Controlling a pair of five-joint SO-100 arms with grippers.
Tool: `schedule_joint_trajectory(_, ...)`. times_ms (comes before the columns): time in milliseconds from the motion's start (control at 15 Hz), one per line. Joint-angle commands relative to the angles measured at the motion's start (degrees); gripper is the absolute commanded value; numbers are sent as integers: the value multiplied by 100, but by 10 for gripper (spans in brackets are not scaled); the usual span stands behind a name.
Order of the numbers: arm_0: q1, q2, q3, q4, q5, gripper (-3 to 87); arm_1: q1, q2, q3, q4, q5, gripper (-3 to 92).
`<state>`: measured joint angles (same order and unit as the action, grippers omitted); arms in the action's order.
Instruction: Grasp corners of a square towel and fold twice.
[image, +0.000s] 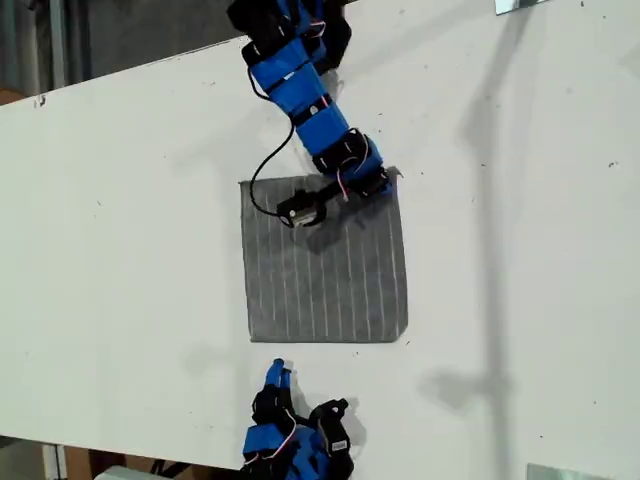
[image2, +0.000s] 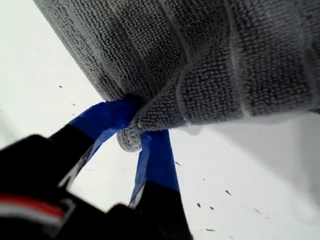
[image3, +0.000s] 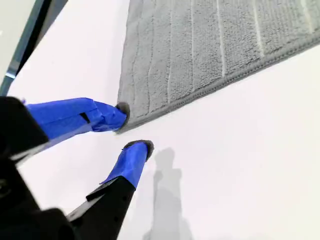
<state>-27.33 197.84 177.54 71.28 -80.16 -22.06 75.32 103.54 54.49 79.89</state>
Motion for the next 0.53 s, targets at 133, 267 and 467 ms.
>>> schedule_joint_trajectory(133,562,-2892,-2153,-220,211,125,105,-158,-352,62,-70,-1)
schedule_joint_trajectory(267,940,-5115,-3261,-870,360,129,79,-158,-387,62,-79,-1)
schedule_joint_trajectory(467,2443,-6961,-3762,-1934,-536,126,9,-185,-369,176,-26,-1)
